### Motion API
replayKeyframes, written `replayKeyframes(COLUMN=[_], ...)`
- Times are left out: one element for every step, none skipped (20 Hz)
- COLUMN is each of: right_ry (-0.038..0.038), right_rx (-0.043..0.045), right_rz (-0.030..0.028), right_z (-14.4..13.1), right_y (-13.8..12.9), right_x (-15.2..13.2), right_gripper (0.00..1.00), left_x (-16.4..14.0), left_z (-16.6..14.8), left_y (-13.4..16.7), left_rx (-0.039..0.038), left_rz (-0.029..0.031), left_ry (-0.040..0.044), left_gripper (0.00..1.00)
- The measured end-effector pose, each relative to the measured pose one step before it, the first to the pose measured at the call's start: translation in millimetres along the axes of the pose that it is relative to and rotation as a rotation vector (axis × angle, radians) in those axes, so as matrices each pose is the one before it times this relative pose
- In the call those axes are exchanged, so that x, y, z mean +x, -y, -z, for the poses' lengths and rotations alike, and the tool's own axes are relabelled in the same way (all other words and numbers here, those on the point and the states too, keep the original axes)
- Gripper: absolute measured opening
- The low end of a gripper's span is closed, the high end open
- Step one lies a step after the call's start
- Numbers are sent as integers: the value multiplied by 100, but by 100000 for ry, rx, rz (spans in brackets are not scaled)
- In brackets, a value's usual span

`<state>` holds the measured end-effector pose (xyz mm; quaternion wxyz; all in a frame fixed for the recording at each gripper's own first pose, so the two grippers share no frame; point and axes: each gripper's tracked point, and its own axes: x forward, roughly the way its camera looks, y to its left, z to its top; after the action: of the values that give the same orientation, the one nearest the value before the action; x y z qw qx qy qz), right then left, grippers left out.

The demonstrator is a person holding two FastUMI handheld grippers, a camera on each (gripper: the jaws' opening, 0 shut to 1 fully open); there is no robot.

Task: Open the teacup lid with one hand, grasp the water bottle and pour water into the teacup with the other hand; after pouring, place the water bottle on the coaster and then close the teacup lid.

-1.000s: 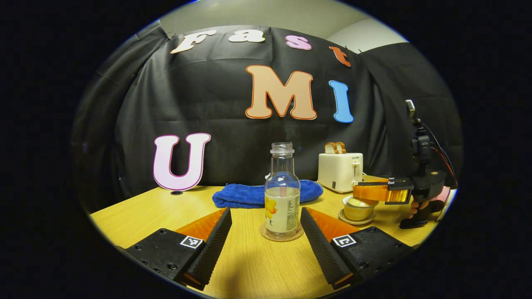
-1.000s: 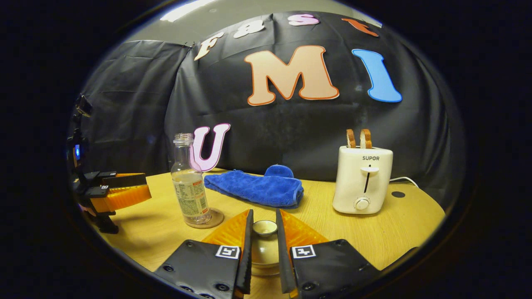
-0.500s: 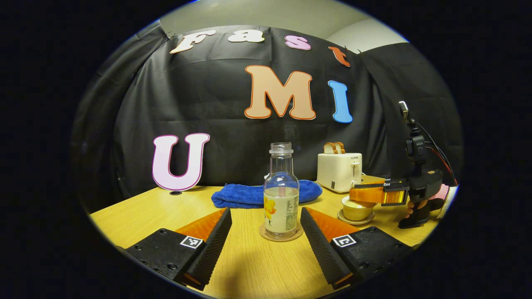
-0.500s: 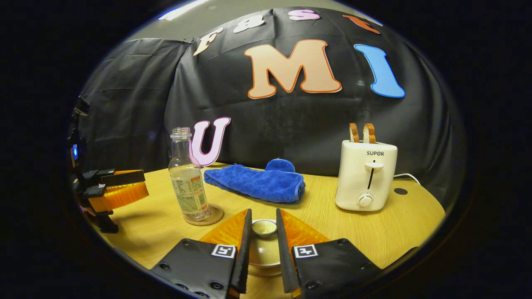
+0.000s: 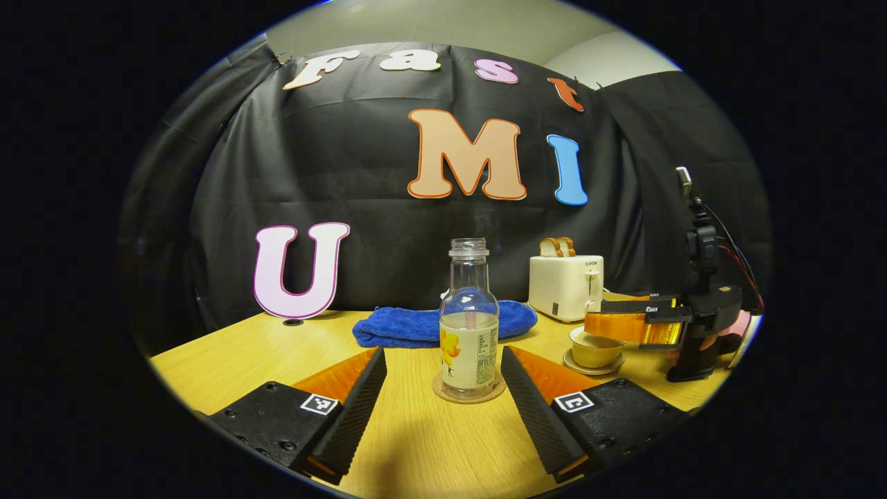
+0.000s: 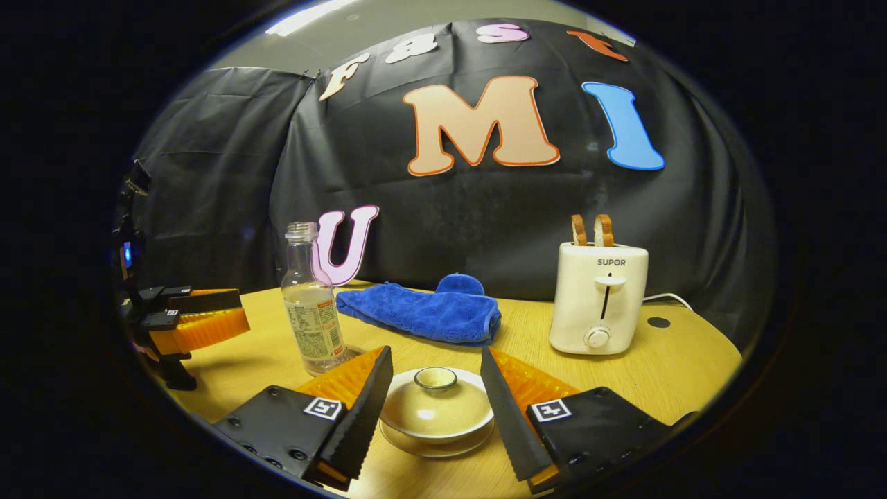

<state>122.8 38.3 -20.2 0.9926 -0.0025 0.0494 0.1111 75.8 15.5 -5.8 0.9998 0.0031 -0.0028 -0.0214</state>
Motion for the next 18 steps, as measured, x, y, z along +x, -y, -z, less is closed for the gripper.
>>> replayKeyframes(right_ry=[1907,1711,1916,1768,1520,687,-491,480,471,1,488,79,147,168,195,199,63,229], right_rx=[276,342,59,-107,-48,-245,48,-124,-134,-167,-107,-125,-91,-88,-184,-107,-65,-163], right_rz=[1274,1103,904,816,902,1203,1837,3116,2994,3281,3477,3162,2337,2767,3787,3339,3028,3164], right_z=[-287,-185,-286,-273,-296,-57,199,-143,-140,-24,-65,-17,-84,-105,-70,-58,-63,0], right_y=[177,171,89,40,69,206,275,504,531,488,670,652,537,591,908,809,738,670], right_x=[-533,-603,-569,-662,-640,-534,-688,-743,-690,-758,-681,-741,-679,-558,-501,-427,-327,-202], right_gripper=[83,83,83,83,83,83,82,82,76,83,83,83,83,82,82,79,76,77], left_x=[-49,-5,21,-37,-7,-28,-16,-5,-7,16,-15,-2,-30,-46,-43,-101,-145,-106], left_z=[4,-30,195,-35,-67,-41,30,-9,-16,-12,-50,-1,34,-18,22,-5,42,-4], left_y=[-80,34,-71,25,11,-7,41,39,-110,3,-88,-74,-69,-190,-409,-473,-545,-359], left_rx=[9,14,-8,-33,-18,-4,22,15,27,37,5,45,4,52,51,-21,48,60], left_rz=[-135,-12,-11,-41,-98,-14,-51,-76,-278,-201,-253,-328,-428,-983,-1550,-2219,-2603,-2469], left_ry=[-1,-21,31,11,-52,13,1,-7,8,-21,14,-27,-1,-99,-17,-238,-8,-23], left_gripper=[96,96,96,96,96,96,96,96,96,96,96,96,97,96,96,96,96,96])
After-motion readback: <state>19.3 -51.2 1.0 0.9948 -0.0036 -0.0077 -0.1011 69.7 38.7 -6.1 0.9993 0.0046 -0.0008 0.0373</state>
